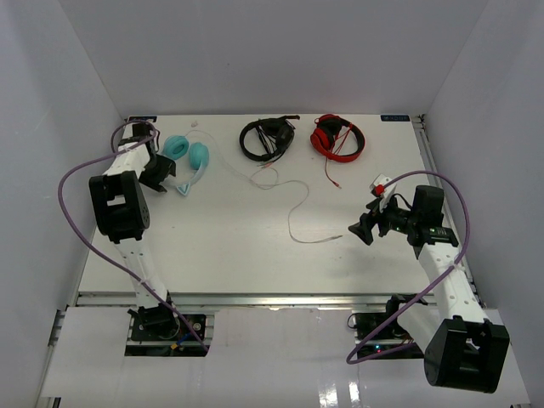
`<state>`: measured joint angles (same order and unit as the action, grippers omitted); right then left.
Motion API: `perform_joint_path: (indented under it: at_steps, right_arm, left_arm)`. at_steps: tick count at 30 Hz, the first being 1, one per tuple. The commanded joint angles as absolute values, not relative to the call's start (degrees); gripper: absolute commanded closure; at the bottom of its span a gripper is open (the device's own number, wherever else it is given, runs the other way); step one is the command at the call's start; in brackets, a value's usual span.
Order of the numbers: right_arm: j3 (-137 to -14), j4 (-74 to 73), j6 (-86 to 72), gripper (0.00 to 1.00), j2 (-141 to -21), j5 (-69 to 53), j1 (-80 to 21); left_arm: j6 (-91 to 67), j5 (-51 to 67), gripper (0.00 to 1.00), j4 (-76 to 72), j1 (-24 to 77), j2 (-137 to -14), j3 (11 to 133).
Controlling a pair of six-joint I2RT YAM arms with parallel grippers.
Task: Wrap the headphones
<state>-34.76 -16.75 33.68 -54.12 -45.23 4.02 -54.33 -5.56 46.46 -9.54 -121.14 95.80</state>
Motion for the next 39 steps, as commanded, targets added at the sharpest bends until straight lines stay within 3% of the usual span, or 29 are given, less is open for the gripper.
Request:
perform_joint_path:
  at_steps: [1,9,18,21,31,34,39]
  right_arm:
    - [-35.7,-15.8,34.8,0.02,-54.4,-45.2,3.5]
    - [-35.7,-15.7,35.1,0.03,-54.6,-44.6,3.5]
    - [-35.4,-15.9,35.4,0.03,-54.7,-43.9,3.6]
    - [-35.1,-17.1,36.5,0.03,-54.5,-44.4,3.7]
    - [-36.1,-26.3,56.4,0.04,-49.5,-58.4,-0.1]
    - [-38.4,-17.1,42.9,0.05,-48.1,-52.4,-6.0]
    - [-43.4,-7.8,25.1,0.1,-51.6,-49.4,-13.4]
  left_arm:
    - [-55.5,-8.9,0.38,51.9,-8.5,-124.4,102.0]
    - [-54.2,-14.4,0.61,55.5,-7.6,-128.1,107.7]
    - [-47.9,-11.5,0.94,51.2,-7.5,-125.1,103.4]
    - [-43.3,-11.0,1.0,48.0,-6.8,-120.4,101.3]
    - [-21.0,14.1,1.0,30.8,-0.8,-83.0,74.2]
    - [-22.4,17.7,1.0,32.0,6.8,-75.9,72.3]
    - [-30.4,22.6,1.0,32.2,11.5,-67.1,71.7]
